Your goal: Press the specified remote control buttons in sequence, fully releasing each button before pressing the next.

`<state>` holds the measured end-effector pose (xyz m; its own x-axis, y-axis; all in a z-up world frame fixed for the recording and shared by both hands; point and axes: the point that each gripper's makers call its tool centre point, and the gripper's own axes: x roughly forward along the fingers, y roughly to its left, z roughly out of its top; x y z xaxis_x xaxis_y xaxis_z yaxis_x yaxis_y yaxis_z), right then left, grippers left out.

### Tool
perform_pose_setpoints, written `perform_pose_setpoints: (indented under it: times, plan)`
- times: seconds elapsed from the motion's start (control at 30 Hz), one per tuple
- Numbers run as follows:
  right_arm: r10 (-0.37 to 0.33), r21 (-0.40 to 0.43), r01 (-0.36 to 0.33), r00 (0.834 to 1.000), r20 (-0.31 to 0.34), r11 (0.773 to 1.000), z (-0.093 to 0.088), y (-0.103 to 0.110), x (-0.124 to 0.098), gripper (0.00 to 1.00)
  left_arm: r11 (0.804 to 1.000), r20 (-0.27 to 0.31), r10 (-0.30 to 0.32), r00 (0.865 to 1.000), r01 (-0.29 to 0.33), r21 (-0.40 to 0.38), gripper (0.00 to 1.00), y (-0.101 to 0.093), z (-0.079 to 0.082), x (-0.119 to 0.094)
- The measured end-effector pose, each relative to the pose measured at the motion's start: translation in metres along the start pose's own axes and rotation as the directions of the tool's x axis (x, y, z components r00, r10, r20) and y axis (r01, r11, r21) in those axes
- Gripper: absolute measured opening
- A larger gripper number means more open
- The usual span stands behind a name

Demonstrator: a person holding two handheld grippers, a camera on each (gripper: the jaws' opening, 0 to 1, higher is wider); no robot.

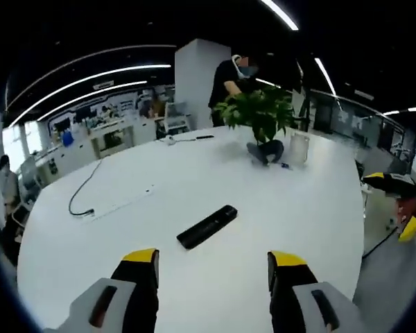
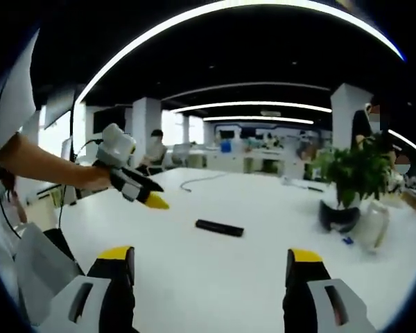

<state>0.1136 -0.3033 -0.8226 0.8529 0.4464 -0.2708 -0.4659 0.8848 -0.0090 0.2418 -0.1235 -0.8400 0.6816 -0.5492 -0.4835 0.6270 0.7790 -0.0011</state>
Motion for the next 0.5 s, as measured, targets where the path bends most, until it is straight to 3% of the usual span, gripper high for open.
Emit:
perform_pose_setpoints:
  times: [0.13, 0.23, 0.5]
  plan:
    - [0.000, 0.009, 0.000, 1.000, 0.003, 1.000, 0.001, -0.001, 0.000, 0.89, 0.999, 0.046, 0.054, 0.997, -0.054, -0.004, 0.72, -0.014, 0.001, -0.027]
    - [0.006, 0.014, -0.006, 1.000, 0.004, 1.000, 0.001, 0.000, 0.000, 0.89, 0.992, 0.094, 0.103, 0.990, -0.096, -0.079, 0.73, -0.020, -0.005, -0.045]
    - [-0.006, 0.002, 0.006, 1.000, 0.013, 1.000, 0.001, 0.000, -0.002, 0.90, 0.981, 0.068, 0.186, 0.980, -0.181, -0.073, 0.75, -0.033, -0.040, -0.085]
